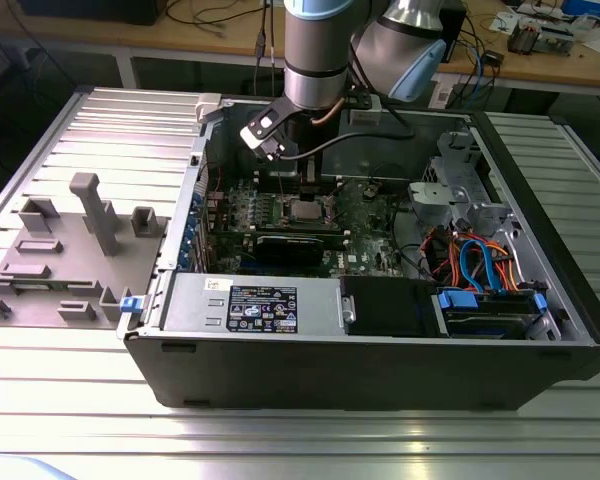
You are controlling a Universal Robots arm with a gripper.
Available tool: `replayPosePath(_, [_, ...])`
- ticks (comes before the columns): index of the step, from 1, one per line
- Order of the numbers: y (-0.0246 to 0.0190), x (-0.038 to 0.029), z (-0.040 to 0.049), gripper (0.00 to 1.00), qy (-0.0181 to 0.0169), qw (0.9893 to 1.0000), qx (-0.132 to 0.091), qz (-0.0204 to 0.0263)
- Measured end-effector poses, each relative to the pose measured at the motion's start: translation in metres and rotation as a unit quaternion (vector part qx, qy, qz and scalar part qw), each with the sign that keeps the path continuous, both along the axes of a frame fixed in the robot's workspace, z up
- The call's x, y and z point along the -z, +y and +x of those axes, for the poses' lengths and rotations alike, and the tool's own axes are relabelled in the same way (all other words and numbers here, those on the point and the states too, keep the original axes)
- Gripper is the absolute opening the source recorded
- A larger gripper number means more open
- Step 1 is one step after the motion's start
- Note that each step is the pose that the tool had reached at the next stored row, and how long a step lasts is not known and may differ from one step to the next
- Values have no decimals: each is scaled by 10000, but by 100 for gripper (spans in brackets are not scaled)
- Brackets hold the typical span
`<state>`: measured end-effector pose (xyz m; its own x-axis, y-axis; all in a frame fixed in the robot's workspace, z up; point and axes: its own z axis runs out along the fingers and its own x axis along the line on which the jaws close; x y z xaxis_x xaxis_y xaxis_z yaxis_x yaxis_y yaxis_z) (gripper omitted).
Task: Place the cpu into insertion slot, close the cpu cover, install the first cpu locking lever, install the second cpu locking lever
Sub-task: 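Close the cpu cover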
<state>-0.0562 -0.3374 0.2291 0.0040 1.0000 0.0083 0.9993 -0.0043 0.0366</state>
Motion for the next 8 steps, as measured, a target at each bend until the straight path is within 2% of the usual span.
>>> replayPosePath(8, [0,-10,0,11,0,10000,0,0])
